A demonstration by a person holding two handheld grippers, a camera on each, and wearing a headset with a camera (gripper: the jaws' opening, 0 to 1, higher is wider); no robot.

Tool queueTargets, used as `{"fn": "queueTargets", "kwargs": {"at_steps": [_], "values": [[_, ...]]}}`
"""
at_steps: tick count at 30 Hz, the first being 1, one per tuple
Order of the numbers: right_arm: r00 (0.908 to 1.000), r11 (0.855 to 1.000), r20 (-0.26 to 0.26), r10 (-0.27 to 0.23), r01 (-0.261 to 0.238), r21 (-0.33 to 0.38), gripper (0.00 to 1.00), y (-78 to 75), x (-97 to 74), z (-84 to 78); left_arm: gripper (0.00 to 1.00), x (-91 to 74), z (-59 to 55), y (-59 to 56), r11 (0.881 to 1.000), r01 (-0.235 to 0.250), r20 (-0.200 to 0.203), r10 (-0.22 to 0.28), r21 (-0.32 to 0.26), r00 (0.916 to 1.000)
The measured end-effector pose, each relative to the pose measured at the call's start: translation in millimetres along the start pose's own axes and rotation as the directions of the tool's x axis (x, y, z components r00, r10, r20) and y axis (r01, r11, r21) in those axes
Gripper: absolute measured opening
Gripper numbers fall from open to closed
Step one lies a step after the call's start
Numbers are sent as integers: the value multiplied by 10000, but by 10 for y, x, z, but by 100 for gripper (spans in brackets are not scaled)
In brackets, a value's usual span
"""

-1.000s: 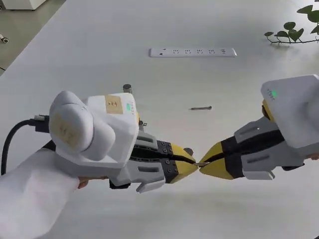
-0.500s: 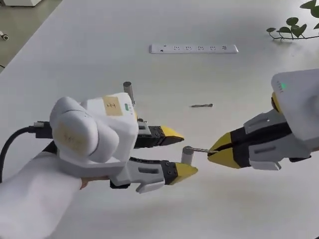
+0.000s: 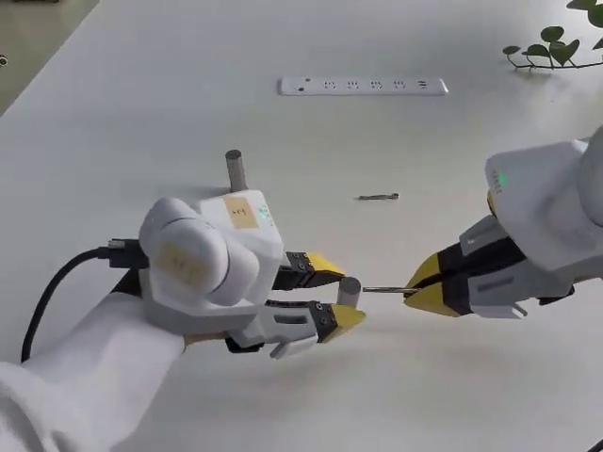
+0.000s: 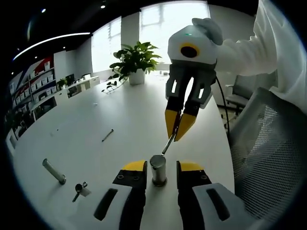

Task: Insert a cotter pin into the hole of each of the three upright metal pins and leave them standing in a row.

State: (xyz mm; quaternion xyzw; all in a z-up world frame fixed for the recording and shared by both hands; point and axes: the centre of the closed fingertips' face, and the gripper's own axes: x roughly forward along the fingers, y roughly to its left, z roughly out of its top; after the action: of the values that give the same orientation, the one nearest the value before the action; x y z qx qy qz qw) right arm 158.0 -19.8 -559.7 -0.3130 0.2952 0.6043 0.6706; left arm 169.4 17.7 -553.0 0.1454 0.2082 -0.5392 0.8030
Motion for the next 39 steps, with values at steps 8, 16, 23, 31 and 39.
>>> {"fn": "queueTargets", "kwargs": {"at_steps": [8,16,23,31,39], "values": [[9998,9998,-30,178,-178,-68,0,-11,38,-7,12,19,-50,32,9999,135,-284,-135,-25,9995],[9991,9989,30,411,-411,-229,0,-19,79,12,11,19,-53,22,9995,316,-383,-317,-12,9988],[9980,9960,-152,614,-623,-636,0,-26,149,24,11,20,-57,17,9990,433,-535,-426,133,9977],[9947,9863,-272,990,-1017,-1300,0,-5,250,112,11,26,-62,12,9984,486,-708,-466,276,9964],[9928,9824,-292,1164,-1194,-1438,0,-6,288,163,11,45,-64,14,9981,518,-803,-488,346,9956]]}}
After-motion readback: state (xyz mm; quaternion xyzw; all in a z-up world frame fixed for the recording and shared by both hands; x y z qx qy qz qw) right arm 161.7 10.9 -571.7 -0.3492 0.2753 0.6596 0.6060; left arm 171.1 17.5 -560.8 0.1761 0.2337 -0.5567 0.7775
